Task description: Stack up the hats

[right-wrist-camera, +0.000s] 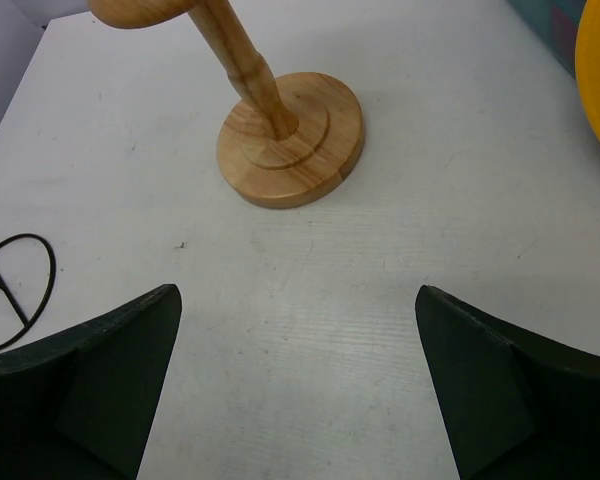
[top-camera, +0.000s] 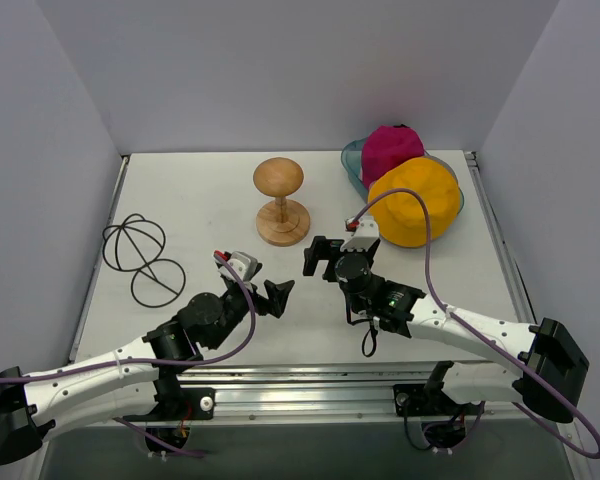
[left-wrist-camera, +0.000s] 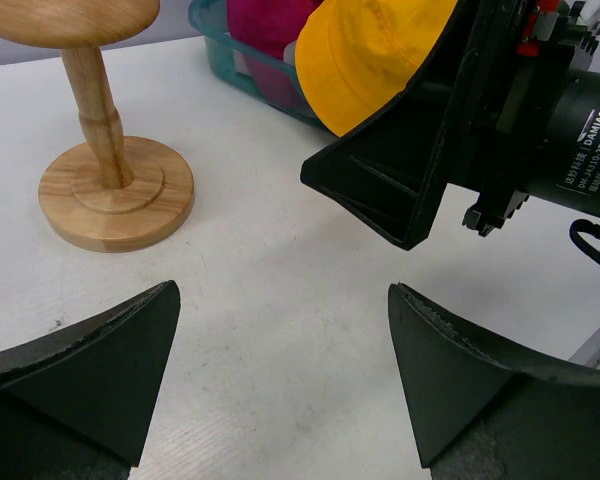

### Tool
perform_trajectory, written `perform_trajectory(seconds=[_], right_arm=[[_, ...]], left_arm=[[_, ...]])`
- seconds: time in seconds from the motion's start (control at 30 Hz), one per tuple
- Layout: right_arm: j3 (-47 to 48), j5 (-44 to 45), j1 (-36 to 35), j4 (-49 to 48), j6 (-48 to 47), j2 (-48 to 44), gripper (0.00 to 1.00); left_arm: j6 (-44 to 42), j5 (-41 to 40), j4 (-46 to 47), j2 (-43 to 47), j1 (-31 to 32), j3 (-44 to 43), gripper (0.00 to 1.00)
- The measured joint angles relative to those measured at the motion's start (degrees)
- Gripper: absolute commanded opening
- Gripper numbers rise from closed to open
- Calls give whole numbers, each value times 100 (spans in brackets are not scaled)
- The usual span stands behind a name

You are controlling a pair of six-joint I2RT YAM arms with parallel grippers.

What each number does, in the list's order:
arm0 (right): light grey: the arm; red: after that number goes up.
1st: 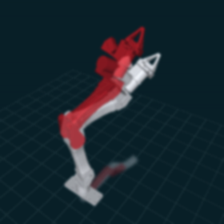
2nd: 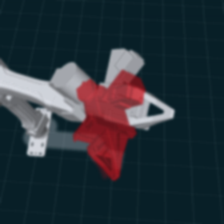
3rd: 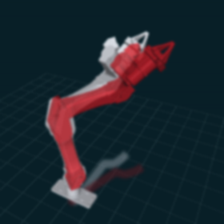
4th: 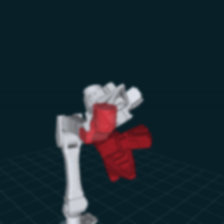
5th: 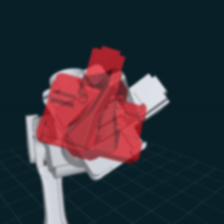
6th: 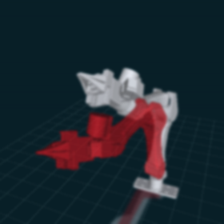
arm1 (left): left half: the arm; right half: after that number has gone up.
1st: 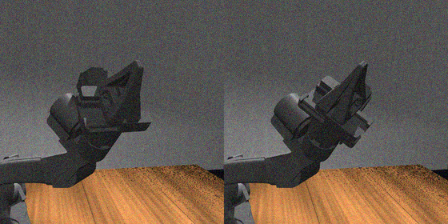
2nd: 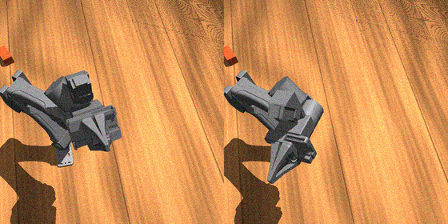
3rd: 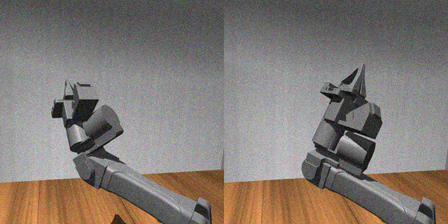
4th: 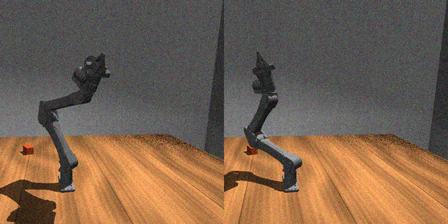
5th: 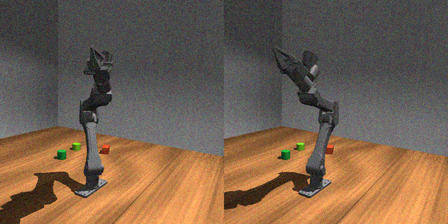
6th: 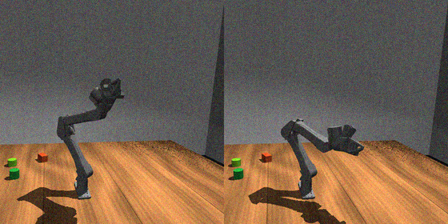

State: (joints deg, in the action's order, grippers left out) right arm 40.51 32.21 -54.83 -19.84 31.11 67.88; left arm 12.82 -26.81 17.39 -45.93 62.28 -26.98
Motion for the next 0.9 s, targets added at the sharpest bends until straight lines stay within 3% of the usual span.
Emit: perform_trajectory(seconds=[0.27,0.43,0.67,0.8,0.9], right_arm=[[68,107,0,136,22,0,100],[334,671,57,564,11,55,98],[1464,772,1080,1401,35,719,83],[2365,855,1665,1834,-26,1462,68],[2876,951,2006,2135,-55,2074,67]], left_arm=[[0,-37,4,-24,0,0,94],[-26,-179,4,-136,0,2,94],[-111,-422,7,-52,0,87,94],[-138,-575,28,98,0,192,94],[-153,-691,31,131,0,205,94]])
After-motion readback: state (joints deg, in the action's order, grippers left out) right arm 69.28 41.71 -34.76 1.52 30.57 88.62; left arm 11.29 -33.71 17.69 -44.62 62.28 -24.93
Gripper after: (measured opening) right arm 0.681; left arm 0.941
